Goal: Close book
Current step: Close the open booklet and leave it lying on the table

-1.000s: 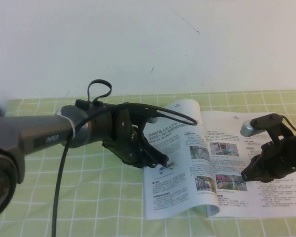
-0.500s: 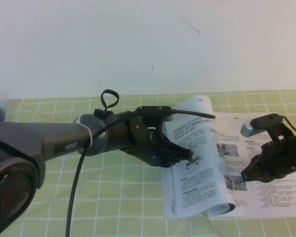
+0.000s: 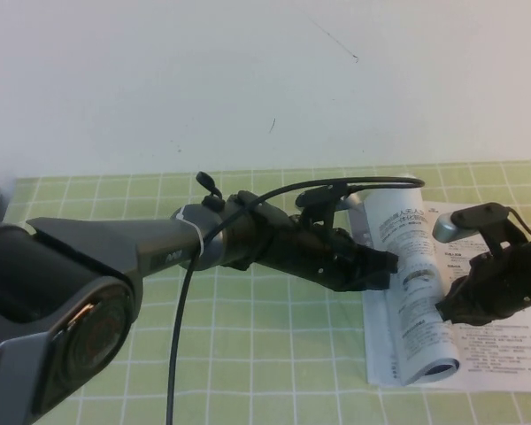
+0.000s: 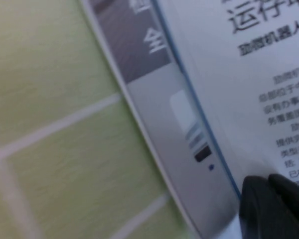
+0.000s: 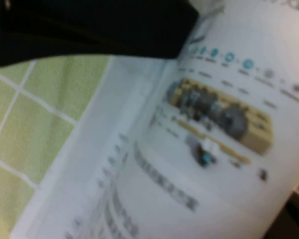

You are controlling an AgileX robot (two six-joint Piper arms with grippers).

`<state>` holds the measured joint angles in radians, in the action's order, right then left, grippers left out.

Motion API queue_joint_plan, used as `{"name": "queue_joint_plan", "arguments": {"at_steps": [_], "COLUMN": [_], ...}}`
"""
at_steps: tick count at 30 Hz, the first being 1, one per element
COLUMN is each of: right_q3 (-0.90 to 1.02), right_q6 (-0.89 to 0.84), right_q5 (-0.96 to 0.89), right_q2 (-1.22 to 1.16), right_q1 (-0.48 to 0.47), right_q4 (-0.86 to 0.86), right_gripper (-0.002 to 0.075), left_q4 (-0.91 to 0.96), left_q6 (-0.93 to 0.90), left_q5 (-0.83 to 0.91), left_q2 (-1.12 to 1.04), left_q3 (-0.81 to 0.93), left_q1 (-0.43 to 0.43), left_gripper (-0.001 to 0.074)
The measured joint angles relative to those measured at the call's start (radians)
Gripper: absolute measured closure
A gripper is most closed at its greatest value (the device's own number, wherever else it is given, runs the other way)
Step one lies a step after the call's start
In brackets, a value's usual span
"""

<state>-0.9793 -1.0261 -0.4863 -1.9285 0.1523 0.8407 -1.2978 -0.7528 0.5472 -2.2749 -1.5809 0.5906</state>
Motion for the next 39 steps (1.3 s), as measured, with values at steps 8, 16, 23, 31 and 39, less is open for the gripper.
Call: {"name": "queue_joint_plan", "arguments": {"at_steps": [8,16,23,31,39], "right_q3": [-0.065,-0.139,-0.142,-0.13,0.028], "right_q6": [0.107,0.143,0.273,0.474,0.483], "right_q5": [-0.033,-0.173,-0.387,-0.507,-0.452], "right_q2": [0.139,0.35,0.479,0.665,0.964], "right_q1": [-0.058,-0.09,-0.09,-0.09,-0.09], "right_q4": [-0.12,-0.233,-0.497,-0.766,-0.771], "right_gripper": [0.0729,0.0729,0.0729,0.0729,0.0729], "left_q4": [-0.035,-0.099,0.258,1.056,1.398], "left_q6": [-0.048,-0.122,0.039,0.532,0.777], "left_q5": [0.038,0.061,0.117,0.238,0.226], "left_q2": [-0.004,-0.008,0.038,0.213,0.428], "left_q3": [-0.044,-0.066,-0.171,-0.235,-0.233], "left_q1": [0.006,0.01,0.008,0.007,-0.002], "left_gripper": [0.0738,0.0738,0.0738,0.0738,0.0738]}}
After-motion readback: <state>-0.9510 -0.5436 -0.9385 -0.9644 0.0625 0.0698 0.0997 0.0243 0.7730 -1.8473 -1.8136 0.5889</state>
